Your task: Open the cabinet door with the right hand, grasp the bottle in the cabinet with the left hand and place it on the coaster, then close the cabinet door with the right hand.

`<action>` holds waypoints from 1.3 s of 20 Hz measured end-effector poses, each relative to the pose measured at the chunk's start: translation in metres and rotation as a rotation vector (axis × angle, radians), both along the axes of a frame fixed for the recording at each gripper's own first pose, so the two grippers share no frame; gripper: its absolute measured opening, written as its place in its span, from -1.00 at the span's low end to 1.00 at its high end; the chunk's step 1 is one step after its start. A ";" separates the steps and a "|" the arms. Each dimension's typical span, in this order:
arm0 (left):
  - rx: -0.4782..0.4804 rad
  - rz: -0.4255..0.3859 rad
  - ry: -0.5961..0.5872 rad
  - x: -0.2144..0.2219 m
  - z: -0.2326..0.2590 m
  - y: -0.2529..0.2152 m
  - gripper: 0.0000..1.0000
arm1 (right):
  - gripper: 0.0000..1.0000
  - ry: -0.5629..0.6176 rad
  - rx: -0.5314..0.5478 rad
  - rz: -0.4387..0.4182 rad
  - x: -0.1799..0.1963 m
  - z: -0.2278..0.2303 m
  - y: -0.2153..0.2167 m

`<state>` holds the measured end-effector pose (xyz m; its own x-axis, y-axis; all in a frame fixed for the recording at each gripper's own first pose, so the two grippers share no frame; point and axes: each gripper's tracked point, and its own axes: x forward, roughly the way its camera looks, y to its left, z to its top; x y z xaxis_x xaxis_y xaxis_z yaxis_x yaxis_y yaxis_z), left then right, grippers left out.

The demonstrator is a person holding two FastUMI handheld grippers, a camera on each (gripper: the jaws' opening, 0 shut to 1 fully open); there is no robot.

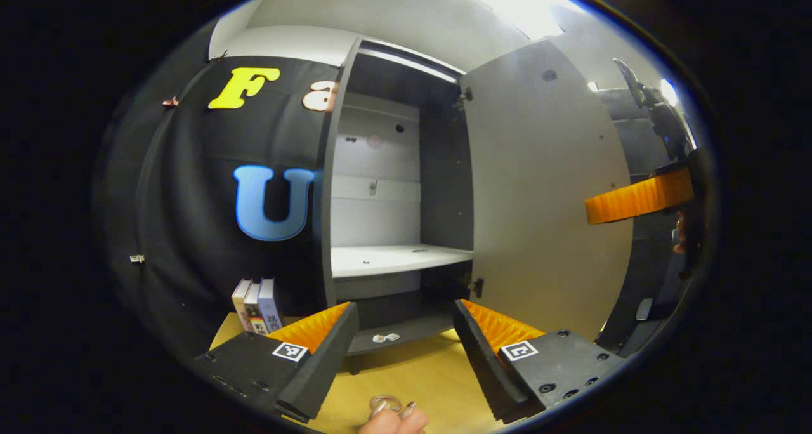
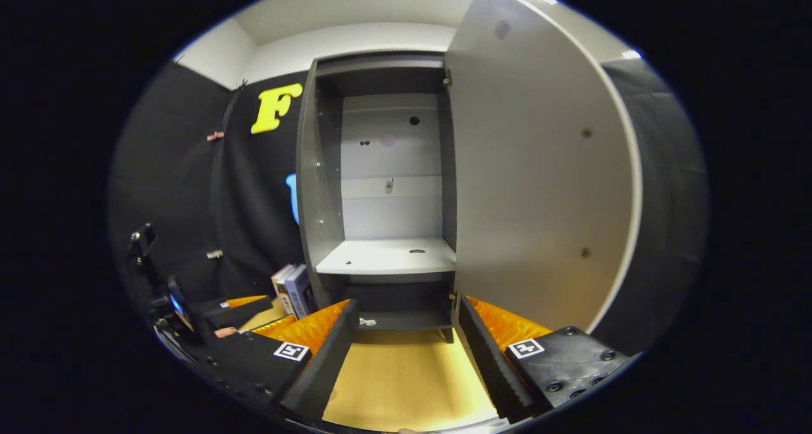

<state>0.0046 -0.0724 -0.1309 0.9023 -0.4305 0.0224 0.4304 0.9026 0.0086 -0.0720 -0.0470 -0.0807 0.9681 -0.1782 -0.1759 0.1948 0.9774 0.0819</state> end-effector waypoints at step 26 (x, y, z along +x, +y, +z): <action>-0.135 -0.090 0.121 -0.058 0.034 -0.166 0.89 | 0.92 -0.128 -0.106 -0.021 -0.042 0.077 -0.178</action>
